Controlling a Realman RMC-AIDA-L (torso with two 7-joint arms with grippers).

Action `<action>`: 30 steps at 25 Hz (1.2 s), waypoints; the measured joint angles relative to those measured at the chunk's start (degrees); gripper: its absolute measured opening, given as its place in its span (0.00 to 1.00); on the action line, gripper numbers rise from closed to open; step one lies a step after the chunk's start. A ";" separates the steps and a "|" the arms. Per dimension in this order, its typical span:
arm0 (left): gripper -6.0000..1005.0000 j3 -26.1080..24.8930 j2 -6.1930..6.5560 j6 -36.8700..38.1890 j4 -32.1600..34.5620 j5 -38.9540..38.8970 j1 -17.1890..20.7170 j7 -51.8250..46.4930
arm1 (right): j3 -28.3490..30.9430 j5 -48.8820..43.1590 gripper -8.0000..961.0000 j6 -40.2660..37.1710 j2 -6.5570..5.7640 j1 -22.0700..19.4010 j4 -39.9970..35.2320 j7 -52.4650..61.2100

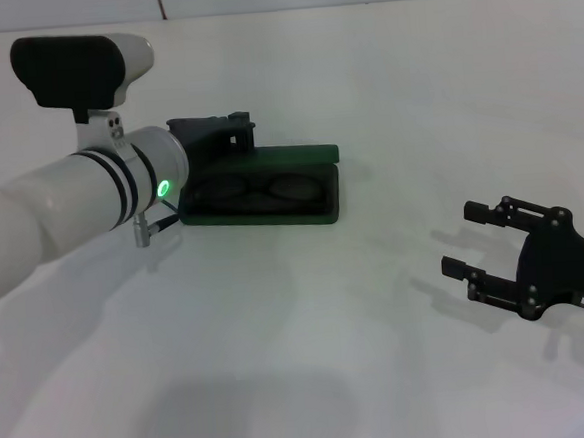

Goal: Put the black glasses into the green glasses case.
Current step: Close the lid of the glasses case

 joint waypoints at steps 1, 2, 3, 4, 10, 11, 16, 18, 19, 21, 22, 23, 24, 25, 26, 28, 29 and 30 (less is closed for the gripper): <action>0.10 0.08 0.00 -0.10 0.00 -0.02 0.10 0.02 | 0.00 0.00 0.68 0.02 0.00 0.00 0.00 0.00; 0.10 0.11 0.00 -0.21 0.03 -0.04 0.27 0.07 | 0.00 0.00 0.68 0.04 0.00 0.02 0.00 0.00; 0.10 0.14 0.01 -0.27 0.05 -0.05 0.37 0.12 | 0.00 0.00 0.68 0.06 0.02 0.04 0.00 0.00; 0.10 0.21 0.02 -0.32 0.07 -0.06 0.45 0.17 | 0.00 0.00 0.68 0.06 0.05 0.07 0.00 -0.01; 0.10 1.56 0.13 -1.25 0.36 -0.09 0.63 0.25 | 0.00 0.00 0.68 0.08 0.09 0.07 0.00 -0.02; 0.10 1.71 0.13 -1.25 0.53 -0.12 0.76 0.43 | 0.00 0.00 0.68 0.08 0.09 0.09 0.00 -0.02; 0.10 2.44 0.14 -1.66 1.32 -0.15 2.02 2.17 | 0.00 0.00 0.68 0.09 0.09 0.15 -0.01 -0.03; 0.10 2.52 0.12 -1.79 1.43 -0.15 2.50 2.70 | 0.00 0.00 0.68 0.09 0.09 0.16 0.00 -0.04; 0.10 2.61 0.11 -1.93 1.45 -0.15 2.65 2.92 | 0.00 0.00 0.68 0.09 0.09 0.15 0.00 -0.03; 0.10 3.26 0.09 -2.53 1.45 -0.14 2.84 3.11 | 0.00 0.00 0.68 0.09 0.09 0.16 -0.01 0.01; 0.10 3.72 0.12 -2.89 1.48 -0.13 2.87 3.13 | 0.00 0.00 0.68 0.08 0.09 0.16 0.00 0.04; 0.10 4.10 0.13 -3.15 1.49 -0.13 2.89 3.14 | 0.00 0.00 0.68 0.08 0.09 0.16 0.00 0.08; 0.10 4.57 0.16 -3.54 1.51 -0.12 2.94 3.14 | 0.00 0.00 0.68 0.06 0.09 0.16 -0.01 0.10; 0.10 4.97 0.17 -3.83 1.52 -0.12 3.02 3.14 | 0.00 0.00 0.68 0.02 0.09 0.16 -0.01 0.13; 0.10 5.36 0.17 -4.13 1.53 -0.12 3.19 3.14 | 0.00 0.00 0.68 -0.10 0.09 0.16 0.00 0.14; 0.10 6.20 0.17 -4.92 1.52 -0.10 3.62 3.15 | 0.00 0.00 0.68 -0.20 0.09 0.16 -0.01 0.16; 0.10 6.46 0.18 -5.22 1.52 -0.10 3.78 3.15 | 0.00 0.00 0.68 -0.24 0.09 0.16 0.00 0.19; 0.10 6.70 0.20 -5.50 1.52 -0.10 3.98 3.15 | 0.00 0.00 0.68 -0.29 0.09 0.14 0.00 0.21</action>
